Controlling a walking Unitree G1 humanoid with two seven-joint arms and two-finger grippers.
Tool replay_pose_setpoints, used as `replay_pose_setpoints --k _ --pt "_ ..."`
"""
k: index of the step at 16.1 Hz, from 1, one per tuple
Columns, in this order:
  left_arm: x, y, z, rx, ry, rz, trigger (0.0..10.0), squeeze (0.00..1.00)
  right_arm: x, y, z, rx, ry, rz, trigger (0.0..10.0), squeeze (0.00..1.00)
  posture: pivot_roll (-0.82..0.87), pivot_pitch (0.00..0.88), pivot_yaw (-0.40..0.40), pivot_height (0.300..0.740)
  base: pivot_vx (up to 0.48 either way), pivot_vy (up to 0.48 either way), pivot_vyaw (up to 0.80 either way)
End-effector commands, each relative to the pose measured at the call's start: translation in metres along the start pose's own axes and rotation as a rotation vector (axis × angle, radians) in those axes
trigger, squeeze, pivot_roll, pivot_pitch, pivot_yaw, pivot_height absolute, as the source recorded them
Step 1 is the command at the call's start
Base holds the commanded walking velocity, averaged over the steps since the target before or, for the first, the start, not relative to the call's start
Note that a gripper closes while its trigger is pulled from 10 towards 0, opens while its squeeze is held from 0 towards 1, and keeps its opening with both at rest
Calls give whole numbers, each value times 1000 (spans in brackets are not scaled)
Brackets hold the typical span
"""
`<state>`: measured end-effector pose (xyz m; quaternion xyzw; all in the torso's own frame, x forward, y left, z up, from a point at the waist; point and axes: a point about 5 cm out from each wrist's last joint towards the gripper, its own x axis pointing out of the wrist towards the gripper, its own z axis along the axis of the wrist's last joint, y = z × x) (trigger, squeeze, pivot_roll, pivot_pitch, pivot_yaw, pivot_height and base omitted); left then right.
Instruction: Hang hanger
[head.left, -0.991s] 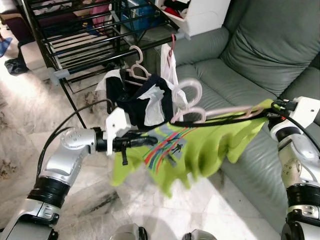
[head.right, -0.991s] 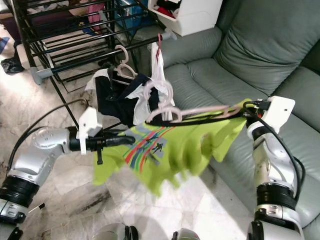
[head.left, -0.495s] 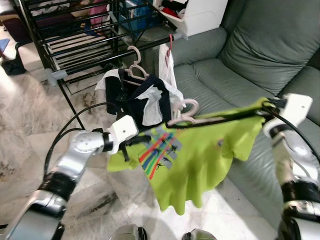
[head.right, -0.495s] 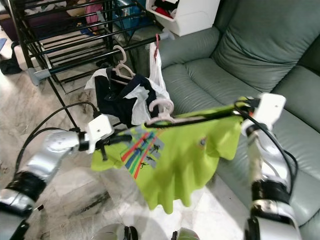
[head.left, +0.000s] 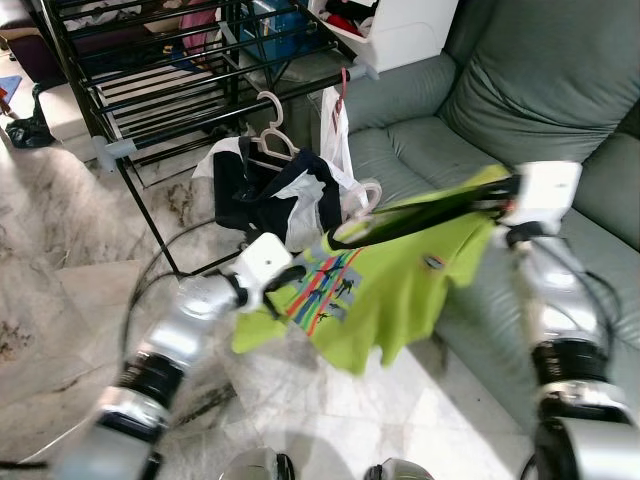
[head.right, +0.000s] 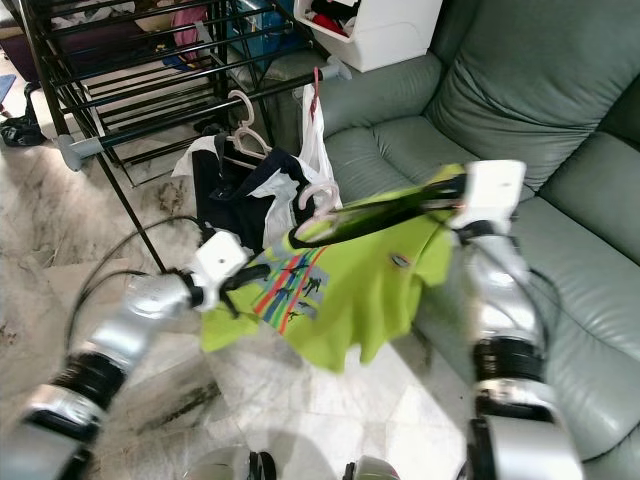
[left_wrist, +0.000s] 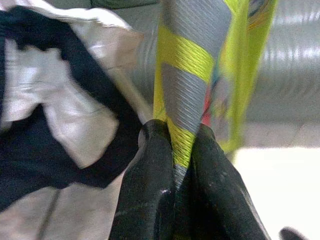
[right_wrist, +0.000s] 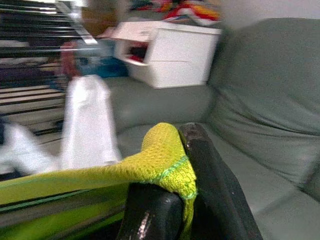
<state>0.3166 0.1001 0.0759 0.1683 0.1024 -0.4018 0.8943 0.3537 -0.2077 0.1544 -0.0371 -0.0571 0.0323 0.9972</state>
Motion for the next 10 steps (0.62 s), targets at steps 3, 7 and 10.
replay_pose_setpoints --k 3,7,10 --pt "6 -3 7 -29 -21 56 0 0 9 22 9 -25 -17 107 0 0 -40 1 14 740 0 0 0" --pt "17 5 16 -124 -51 297 0 0 -14 67 -24 -115 130 420 0 0 -48 0 18 740 0 0 0" --pt "15 14 16 -186 -49 394 0 0 -25 83 -31 -117 163 539 0 0 -46 0 18 740 0 0 0"
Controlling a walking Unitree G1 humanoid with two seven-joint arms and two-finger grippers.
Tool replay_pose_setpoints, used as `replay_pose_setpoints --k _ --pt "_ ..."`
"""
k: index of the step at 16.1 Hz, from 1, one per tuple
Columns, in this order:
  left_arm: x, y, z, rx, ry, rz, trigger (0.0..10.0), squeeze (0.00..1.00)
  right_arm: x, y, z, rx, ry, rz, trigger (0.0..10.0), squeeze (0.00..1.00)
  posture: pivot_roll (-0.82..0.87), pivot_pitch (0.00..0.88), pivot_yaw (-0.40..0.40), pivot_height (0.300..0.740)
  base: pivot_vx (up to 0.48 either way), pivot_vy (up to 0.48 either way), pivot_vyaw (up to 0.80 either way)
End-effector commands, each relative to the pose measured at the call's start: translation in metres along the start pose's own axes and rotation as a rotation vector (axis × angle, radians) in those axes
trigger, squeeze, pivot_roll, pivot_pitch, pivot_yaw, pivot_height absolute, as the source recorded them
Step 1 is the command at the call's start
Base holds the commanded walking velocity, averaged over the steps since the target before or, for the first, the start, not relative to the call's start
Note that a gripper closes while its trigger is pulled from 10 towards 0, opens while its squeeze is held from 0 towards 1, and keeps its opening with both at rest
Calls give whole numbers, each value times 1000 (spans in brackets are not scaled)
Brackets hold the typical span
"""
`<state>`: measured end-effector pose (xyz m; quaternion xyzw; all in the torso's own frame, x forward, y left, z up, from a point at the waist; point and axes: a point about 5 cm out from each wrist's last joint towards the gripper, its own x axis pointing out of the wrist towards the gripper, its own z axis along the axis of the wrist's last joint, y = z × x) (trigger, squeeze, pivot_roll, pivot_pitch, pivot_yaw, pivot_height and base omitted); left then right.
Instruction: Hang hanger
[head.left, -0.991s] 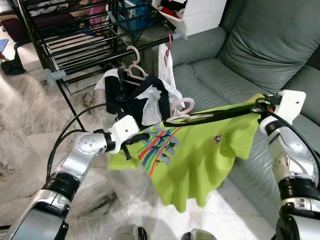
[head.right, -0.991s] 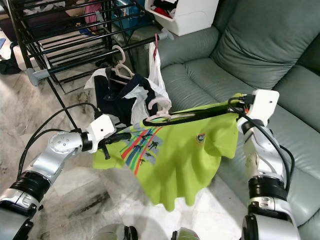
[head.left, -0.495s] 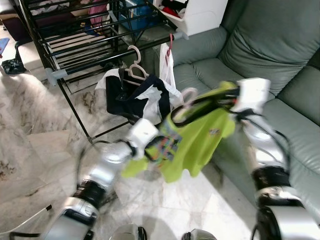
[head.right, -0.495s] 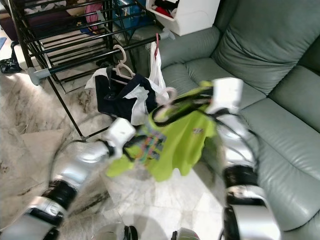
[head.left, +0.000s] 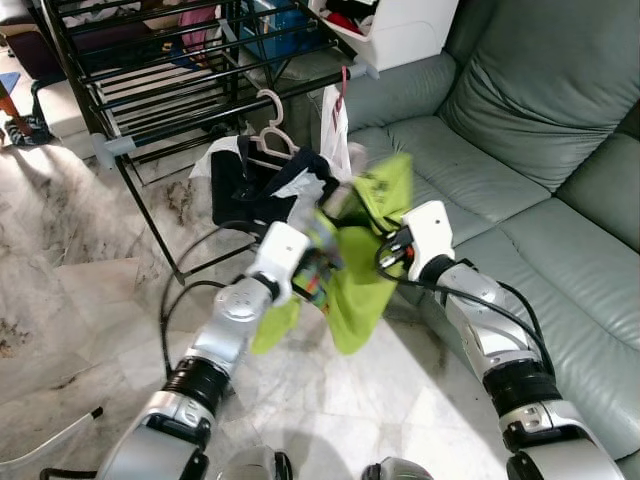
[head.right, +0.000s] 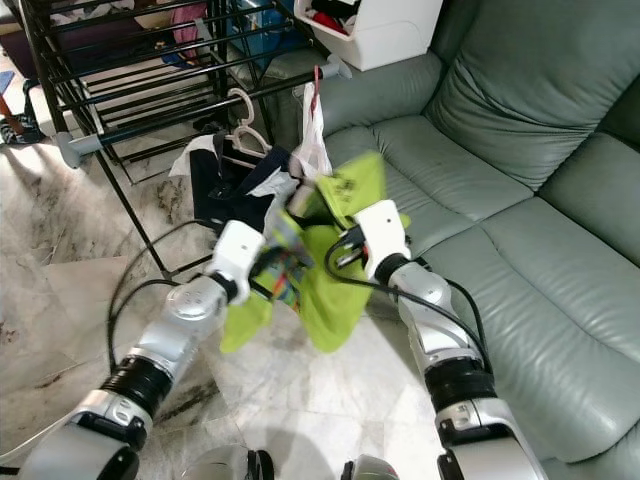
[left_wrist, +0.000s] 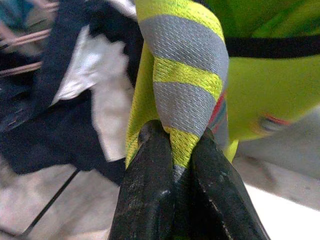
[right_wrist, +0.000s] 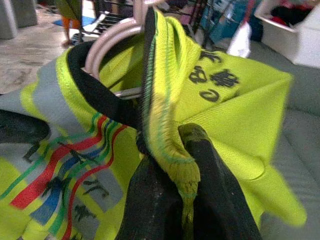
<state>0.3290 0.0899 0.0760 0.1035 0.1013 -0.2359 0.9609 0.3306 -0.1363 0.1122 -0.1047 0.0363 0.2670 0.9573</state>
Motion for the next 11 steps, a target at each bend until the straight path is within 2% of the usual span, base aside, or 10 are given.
replay_pose_setpoints --k 1,3,4,5,6,7,8,9,10,11 --pt "4 10 13 -50 -37 69 0 0 0 17 1 -34 4 116 0 0 -46 0 18 740 0 0 0" --pt "4 11 14 -84 -32 90 0 0 -6 37 -12 -71 70 258 0 0 -46 0 18 740 0 0 0" --pt "5 11 15 -89 -34 99 0 0 -9 40 -17 -94 101 284 0 0 -46 0 18 740 0 0 0" --pt "6 11 17 -96 -38 107 0 0 -14 45 -29 -158 167 321 10000 851 -43 0 17 740 0 0 0" --pt "6 12 17 -95 -41 108 0 0 -18 47 -34 -206 192 336 10000 1000 -43 0 17 740 0 0 0" --pt "6 12 18 -89 -43 109 0 0 -20 47 -35 -247 198 349 10000 1000 -43 0 17 740 0 0 0" --pt "6 15 18 -81 -41 116 0 0 -25 46 -33 -375 166 365 10000 1000 -45 0 16 740 0 0 0" --pt "5 18 17 -81 -38 122 0 0 -31 46 -25 -564 78 400 10000 1000 -46 0 16 740 0 0 0" --pt "5 21 17 -80 -34 126 0 0 -36 47 -18 -658 13 434 10000 1000 -46 0 16 740 0 0 0" --pt "5 24 16 -78 -30 134 0 0 -41 46 -7 -590 -26 428 10000 1000 -46 0 16 740 0 0 0"
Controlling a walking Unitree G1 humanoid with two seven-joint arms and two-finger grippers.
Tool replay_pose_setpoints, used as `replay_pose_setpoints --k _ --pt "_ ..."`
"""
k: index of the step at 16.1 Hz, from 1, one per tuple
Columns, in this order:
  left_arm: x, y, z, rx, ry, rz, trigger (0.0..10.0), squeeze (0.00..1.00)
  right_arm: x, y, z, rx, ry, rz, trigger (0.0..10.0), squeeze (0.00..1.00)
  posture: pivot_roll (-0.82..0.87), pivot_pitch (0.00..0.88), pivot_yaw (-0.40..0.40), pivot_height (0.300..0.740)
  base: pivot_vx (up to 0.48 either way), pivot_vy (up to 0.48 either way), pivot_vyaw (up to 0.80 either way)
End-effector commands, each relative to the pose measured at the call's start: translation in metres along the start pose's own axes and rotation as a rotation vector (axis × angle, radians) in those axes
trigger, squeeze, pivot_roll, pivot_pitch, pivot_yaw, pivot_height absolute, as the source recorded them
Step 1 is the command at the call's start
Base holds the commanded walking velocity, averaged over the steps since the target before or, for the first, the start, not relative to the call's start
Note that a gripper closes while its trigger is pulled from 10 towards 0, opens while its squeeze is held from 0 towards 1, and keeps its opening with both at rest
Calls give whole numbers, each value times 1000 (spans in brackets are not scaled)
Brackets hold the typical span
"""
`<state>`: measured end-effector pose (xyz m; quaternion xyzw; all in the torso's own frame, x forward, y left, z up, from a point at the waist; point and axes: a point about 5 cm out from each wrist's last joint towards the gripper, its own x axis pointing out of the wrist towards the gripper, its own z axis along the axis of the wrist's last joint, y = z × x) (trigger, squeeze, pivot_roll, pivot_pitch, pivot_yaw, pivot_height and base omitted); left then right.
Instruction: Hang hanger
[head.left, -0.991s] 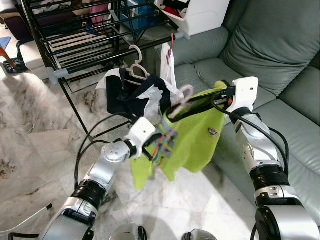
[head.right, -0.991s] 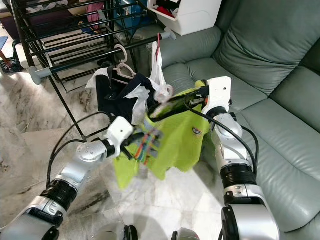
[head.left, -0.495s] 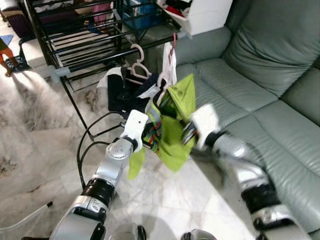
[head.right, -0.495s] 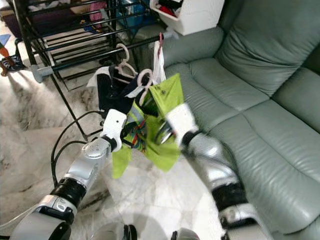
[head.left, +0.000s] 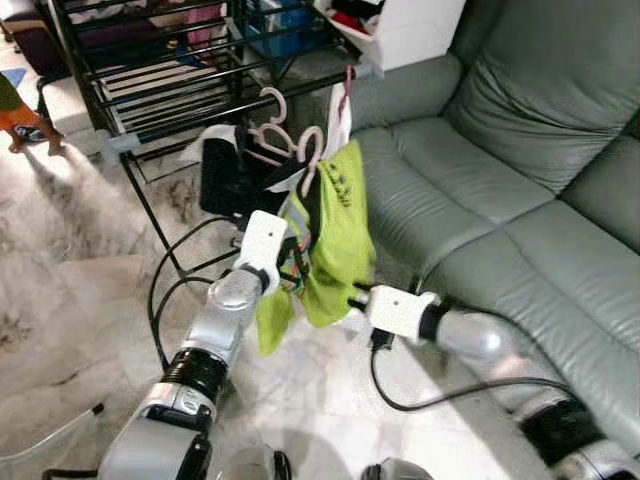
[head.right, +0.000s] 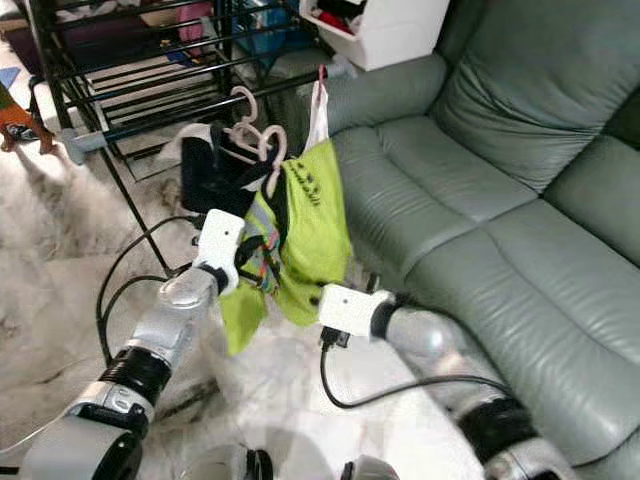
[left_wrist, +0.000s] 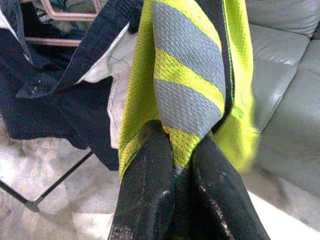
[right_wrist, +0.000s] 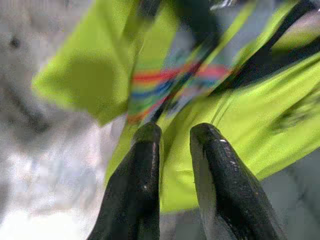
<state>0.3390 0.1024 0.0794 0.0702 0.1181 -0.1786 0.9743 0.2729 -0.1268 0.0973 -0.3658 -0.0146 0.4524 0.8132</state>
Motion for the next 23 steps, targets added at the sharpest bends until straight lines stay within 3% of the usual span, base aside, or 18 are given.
replay_pose_setpoints --k 1,4,6,7,9,11,13,14,16,19,21,22,23 --pt "3 8 15 6 -56 30 0 0 -1 1 12 35 -65 16 10000 1000 -55 0 19 740 0 0 0" --pt "3 10 23 60 -98 -41 0 0 -23 6 11 154 -84 96 10000 1000 -60 0 20 740 0 0 0" --pt "-5 14 24 151 -130 -194 0 0 -43 -9 3 181 -56 62 10000 1000 -63 2 23 740 0 0 0" --pt "-13 14 15 214 -93 -347 0 0 -56 -21 -2 179 -23 50 10000 1000 -64 3 24 740 0 0 0" --pt "-28 21 7 234 -66 -539 0 0 -72 -44 4 216 -25 42 10000 1000 -65 3 28 740 0 0 0" --pt "-36 24 2 268 -42 -652 0 0 -82 -53 2 240 -8 48 10000 1000 -67 3 29 740 0 0 0" --pt "-44 21 -8 318 24 -764 0 0 -93 -53 -2 244 4 116 10000 1000 -66 1 31 740 0 0 0" --pt "-50 14 -11 318 40 -855 0 0 -103 -48 -13 270 70 192 10000 1000 -66 0 32 740 0 0 0" --pt "-57 5 -15 330 53 -950 0 0 -109 -47 -18 321 103 247 10000 1000 -66 0 32 740 0 0 0" --pt "-63 -2 -17 350 59 -1023 0 0 -110 -48 -26 329 140 288 10000 1000 -65 0 30 740 0 0 0" --pt "-66 -6 -14 345 53 -1066 0 0 -109 -43 -35 392 160 353 10000 1000 -59 0 29 740 0 0 0" --pt "-67 -7 -14 346 57 -1080 0 0 -111 -36 -41 427 193 419 10000 184 -59 0 29 740 0 0 0" --pt "-68 -8 -15 349 61 -1088 0 0 -112 -33 -46 442 211 450 10000 0 -56 0 28 740 0 0 0"
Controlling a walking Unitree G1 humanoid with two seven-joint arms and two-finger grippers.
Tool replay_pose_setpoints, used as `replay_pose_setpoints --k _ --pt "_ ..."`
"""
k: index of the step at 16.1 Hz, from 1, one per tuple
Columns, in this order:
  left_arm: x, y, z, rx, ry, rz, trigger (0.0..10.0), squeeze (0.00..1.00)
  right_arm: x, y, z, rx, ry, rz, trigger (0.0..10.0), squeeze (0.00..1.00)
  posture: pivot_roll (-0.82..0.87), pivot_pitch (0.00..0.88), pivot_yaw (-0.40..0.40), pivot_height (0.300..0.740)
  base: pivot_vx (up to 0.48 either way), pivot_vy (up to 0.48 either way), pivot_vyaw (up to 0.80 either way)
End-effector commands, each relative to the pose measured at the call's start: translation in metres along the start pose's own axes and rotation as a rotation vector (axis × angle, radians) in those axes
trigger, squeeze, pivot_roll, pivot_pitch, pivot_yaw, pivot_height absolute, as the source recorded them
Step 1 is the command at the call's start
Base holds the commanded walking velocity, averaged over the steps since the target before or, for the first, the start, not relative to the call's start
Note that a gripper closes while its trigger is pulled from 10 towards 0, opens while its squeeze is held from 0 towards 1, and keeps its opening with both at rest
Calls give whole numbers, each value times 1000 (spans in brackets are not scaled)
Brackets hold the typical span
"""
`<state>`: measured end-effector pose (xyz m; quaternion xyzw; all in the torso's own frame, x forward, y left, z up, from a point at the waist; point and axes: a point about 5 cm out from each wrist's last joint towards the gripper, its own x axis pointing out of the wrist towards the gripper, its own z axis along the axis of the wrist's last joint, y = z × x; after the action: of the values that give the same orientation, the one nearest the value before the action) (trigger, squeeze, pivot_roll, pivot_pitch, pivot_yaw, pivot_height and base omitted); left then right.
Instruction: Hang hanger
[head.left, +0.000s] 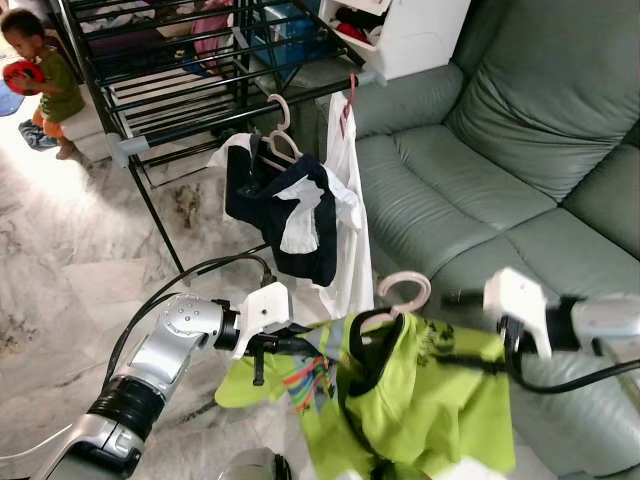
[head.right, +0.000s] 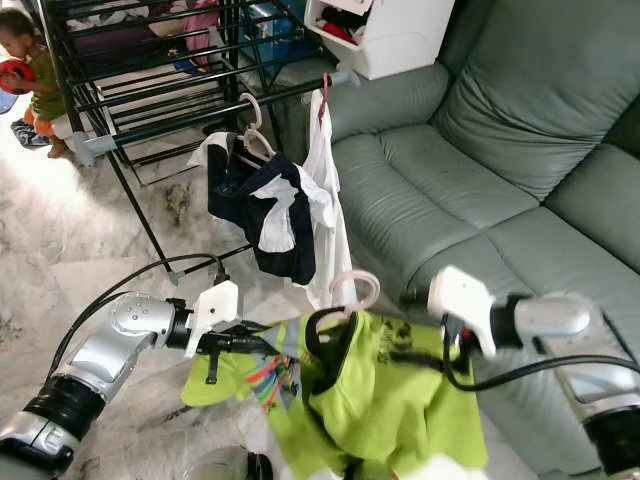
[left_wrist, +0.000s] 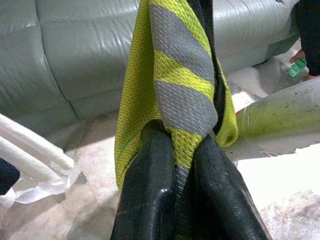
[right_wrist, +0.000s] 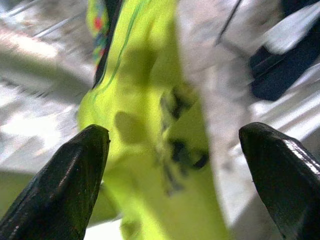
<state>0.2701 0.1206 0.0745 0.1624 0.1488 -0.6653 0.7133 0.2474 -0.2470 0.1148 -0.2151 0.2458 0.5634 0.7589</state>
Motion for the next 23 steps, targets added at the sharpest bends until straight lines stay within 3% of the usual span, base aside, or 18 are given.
replay_pose_setpoints --k 1,2,3,4,7,11,15,23 --pt "-2 1 6 22 -18 -8 0 0 -1 -4 -4 -3 29 14 10000 0 -56 0 26 740 0 0 0" --pt "-2 0 6 21 -18 -12 0 0 0 -5 -7 6 36 15 10000 0 -57 0 27 740 0 0 0" --pt "-2 -1 7 15 -21 -25 0 0 3 -6 -11 29 48 37 2627 0 -57 0 27 740 0 0 0" --pt "-2 -2 7 14 -22 -28 0 0 4 -6 -14 37 61 54 0 0 -58 0 26 740 0 0 0" --pt "0 -4 7 9 -16 -54 0 0 7 -6 -19 41 101 105 0 0 -61 0 26 740 0 0 0" --pt "0 -6 7 0 -9 -63 0 0 1 -24 -13 2 111 69 0 0 -62 0 18 740 0 0 0" --pt "1 -7 5 -15 -3 -63 0 0 1 -32 -11 -24 116 61 0 0 -59 0 11 740 0 0 0" --pt "3 -6 7 -22 -17 -46 0 0 22 -21 -4 6 3 177 0 0 -58 0 8 740 0 0 0"
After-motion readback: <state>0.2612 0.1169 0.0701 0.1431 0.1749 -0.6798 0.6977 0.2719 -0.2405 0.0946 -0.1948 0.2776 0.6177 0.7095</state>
